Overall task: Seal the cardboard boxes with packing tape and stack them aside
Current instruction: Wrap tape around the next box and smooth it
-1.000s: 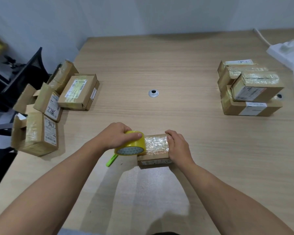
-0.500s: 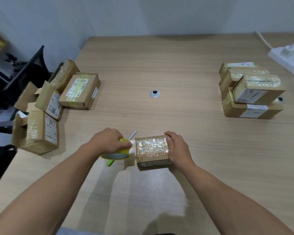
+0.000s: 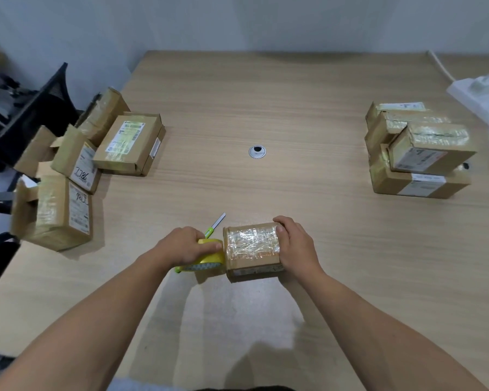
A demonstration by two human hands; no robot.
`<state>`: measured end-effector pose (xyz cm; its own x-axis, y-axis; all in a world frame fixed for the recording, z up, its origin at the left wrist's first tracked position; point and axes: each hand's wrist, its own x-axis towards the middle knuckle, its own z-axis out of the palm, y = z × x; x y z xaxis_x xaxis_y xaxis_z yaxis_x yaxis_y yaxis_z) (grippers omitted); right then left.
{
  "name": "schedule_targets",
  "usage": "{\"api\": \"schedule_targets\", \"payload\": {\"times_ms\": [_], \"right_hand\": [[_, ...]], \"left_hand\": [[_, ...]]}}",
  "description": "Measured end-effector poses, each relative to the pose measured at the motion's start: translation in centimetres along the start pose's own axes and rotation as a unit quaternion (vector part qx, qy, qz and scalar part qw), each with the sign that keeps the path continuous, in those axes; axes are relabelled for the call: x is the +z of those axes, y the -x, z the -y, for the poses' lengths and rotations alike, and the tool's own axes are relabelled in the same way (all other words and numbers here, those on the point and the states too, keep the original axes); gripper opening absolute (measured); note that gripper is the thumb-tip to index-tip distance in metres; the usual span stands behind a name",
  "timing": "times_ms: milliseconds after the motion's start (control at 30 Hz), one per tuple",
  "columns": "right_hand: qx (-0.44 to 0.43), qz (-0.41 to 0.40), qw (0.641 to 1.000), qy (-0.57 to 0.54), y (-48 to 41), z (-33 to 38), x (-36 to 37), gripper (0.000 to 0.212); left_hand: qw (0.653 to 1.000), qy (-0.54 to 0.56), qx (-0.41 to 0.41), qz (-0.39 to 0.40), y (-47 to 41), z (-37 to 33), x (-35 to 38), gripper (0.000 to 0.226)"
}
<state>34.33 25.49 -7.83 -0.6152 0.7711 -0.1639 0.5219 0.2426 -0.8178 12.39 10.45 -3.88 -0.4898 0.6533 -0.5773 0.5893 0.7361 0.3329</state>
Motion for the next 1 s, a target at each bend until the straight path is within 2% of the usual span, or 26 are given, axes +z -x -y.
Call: {"api": "schedule_targets", "payload": {"times_ms": [100,233,333,467,667,1000], "right_hand": [[-0.003,0.003,1.0,0.007,-0.1,-0.3,-0.3,0.03],[-0.007,-0.01,1.0,0.003,0.0,-0.8,-1.1,0.03],[-0.005,-0.022,1.0,-0.004,0.1,-0.8,-1.3,0.03],[-0.018,-0.015,1.0,0.011,0.2,-0.4,-0.8,0.029],[-0.026,-0.007,0.999,0.033,0.1,0.0,-0.6,0.027],[-0.017,-0.036,0.999,0.031,0.2,-0.6,-1.7,0.027]], "left_hand": [[0.991,0.131,0.021,0.001,0.4,0.4,0.8,0.049],[0.956,0.284,0.061,-0.027,1.1,0.3,0.6,0.054],[0.964,0.254,0.072,-0.031,1.2,0.1,0.3,0.042],[0.984,0.152,0.069,-0.056,0.5,0.0,0.7,0.039],[0.994,0.058,0.055,-0.069,0.1,0.0,2.8,0.037],[0.983,0.083,0.1,-0.132,0.0,-1.1,4.4,0.036]]}}
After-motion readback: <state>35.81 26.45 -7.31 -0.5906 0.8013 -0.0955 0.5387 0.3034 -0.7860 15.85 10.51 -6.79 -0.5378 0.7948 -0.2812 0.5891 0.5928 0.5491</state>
